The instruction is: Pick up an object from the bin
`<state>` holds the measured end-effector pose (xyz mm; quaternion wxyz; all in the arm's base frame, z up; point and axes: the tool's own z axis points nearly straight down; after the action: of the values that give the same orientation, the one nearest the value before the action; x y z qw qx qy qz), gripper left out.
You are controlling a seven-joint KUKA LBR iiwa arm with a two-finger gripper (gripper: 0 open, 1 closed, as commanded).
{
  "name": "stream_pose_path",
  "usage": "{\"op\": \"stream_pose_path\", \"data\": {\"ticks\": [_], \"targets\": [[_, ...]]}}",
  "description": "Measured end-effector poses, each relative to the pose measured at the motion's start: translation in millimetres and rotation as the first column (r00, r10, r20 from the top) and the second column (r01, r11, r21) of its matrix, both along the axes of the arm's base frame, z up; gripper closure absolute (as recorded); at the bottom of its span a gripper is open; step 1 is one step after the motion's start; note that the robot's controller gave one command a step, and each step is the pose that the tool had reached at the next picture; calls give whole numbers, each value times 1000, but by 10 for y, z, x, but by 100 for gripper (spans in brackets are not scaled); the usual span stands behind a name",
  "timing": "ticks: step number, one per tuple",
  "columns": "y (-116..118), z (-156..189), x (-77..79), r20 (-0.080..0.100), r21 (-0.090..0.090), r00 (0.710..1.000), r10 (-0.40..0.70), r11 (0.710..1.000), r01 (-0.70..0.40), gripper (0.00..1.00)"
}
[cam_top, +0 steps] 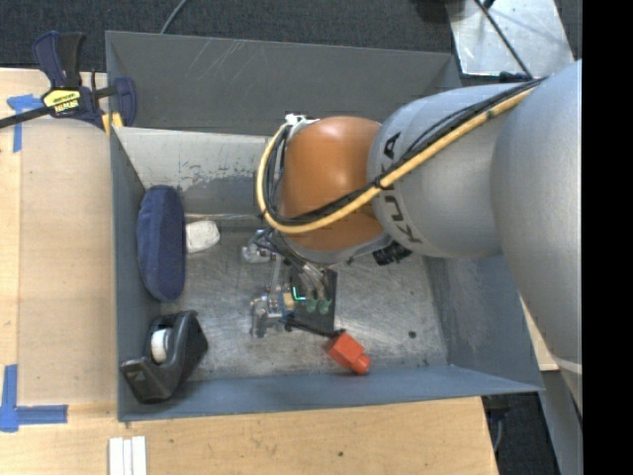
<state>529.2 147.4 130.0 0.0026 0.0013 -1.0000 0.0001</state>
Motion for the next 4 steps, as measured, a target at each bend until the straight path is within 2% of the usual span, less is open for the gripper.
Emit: {"op": "stream_pose_path", "data": {"ticks": [1, 2, 3, 4], "targets": [[-658, -589, 87, 12, 6, 998, -56, 998, 56, 0], [-646, -531, 135, 29, 5, 998, -54, 999, 54, 100], [-657, 650, 169, 16, 2, 999, -38, 999, 38, 100], [-1275, 1147, 167, 13, -3, 985, 173, 985, -173, 100]]}}
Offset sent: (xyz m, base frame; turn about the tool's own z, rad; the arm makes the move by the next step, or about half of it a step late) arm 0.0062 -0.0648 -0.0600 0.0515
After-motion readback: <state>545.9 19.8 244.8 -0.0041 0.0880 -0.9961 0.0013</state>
